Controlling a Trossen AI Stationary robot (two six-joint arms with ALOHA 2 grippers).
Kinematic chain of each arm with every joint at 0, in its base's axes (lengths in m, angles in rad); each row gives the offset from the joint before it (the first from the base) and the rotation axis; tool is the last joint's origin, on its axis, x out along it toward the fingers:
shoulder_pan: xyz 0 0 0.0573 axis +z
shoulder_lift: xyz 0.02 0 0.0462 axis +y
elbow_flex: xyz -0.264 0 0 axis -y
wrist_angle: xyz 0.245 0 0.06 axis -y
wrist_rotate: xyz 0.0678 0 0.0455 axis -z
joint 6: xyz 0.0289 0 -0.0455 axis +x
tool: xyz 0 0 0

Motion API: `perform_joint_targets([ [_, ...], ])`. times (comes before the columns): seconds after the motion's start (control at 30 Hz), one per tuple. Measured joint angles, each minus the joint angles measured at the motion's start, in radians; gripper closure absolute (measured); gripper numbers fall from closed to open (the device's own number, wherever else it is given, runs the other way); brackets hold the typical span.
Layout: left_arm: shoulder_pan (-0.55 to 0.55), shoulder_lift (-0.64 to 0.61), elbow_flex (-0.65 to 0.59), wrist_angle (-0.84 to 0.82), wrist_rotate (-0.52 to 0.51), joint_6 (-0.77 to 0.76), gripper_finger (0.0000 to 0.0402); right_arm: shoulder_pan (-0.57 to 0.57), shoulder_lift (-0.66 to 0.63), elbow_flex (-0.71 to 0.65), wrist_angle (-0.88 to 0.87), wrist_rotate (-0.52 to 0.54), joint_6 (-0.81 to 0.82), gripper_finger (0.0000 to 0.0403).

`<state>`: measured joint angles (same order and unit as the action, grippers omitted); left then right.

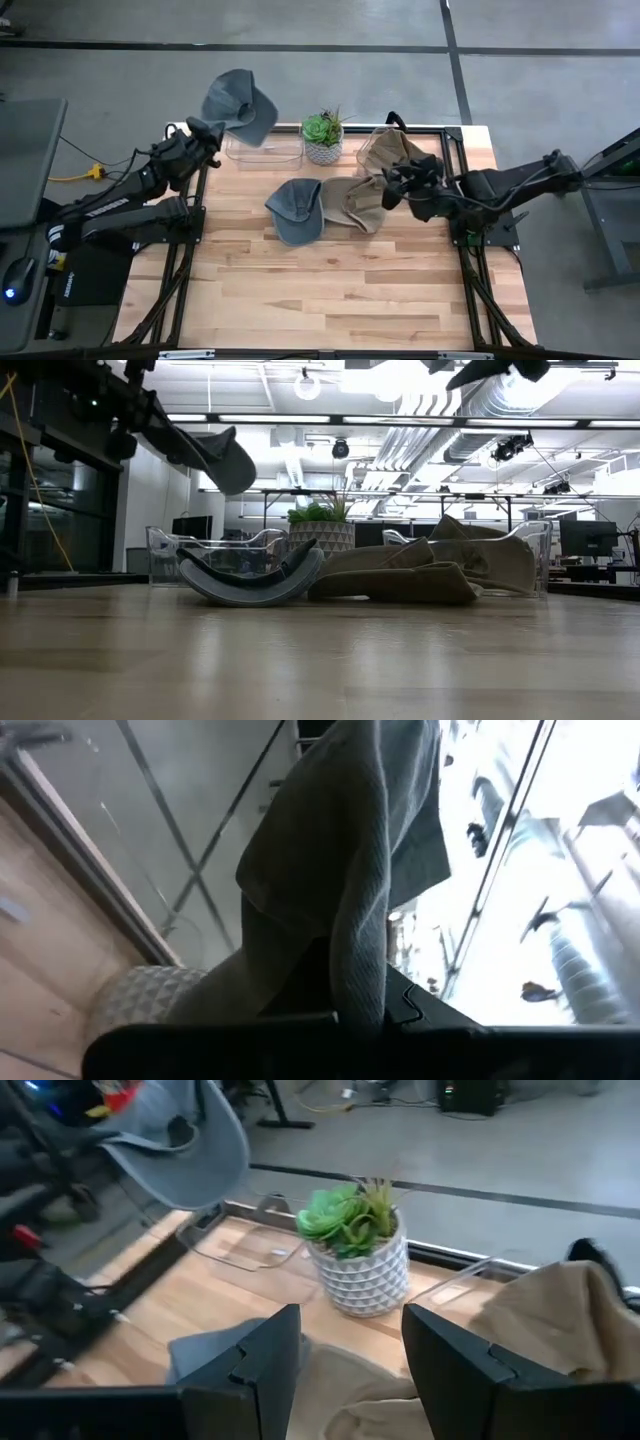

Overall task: Pick & Place hat
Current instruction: Put the right blue cap into the left transparent bin

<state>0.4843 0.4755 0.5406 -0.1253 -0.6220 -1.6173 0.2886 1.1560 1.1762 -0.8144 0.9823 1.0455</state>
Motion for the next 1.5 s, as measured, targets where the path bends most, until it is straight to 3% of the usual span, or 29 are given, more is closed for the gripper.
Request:
perform_joint_targets([
  [0.3,0.000,0.013,-0.157,0.191,-0.083,-0.194,0.0401,-0.002,-0.101,-0.209,0.300,-0.008,-0.150,0.0231],
  [0.6,0.000,0.034,-0.204,0.224,-0.156,-0.251,0.0401,-0.043,-0.105,-0.213,0.310,-0.049,-0.239,0.0231],
  [0.9,-0.005,0.209,-0.205,0.344,-0.185,-0.316,0.0401,-0.089,-0.105,-0.213,0.321,-0.084,-0.305,0.0231],
  [1.17,-0.141,0.390,-0.199,0.504,-0.316,-0.367,0.0401,-0.100,-0.105,-0.213,0.333,-0.110,-0.332,0.0231],
  [1.4,-0.290,0.471,-0.199,0.519,-0.510,-0.465,0.0401,-0.099,-0.105,-0.213,0.332,-0.126,-0.333,0.0231],
  [1.5,-0.324,0.500,-0.199,0.522,-0.541,-0.523,0.0401,-0.099,-0.105,-0.213,0.334,-0.128,-0.347,0.0231],
])
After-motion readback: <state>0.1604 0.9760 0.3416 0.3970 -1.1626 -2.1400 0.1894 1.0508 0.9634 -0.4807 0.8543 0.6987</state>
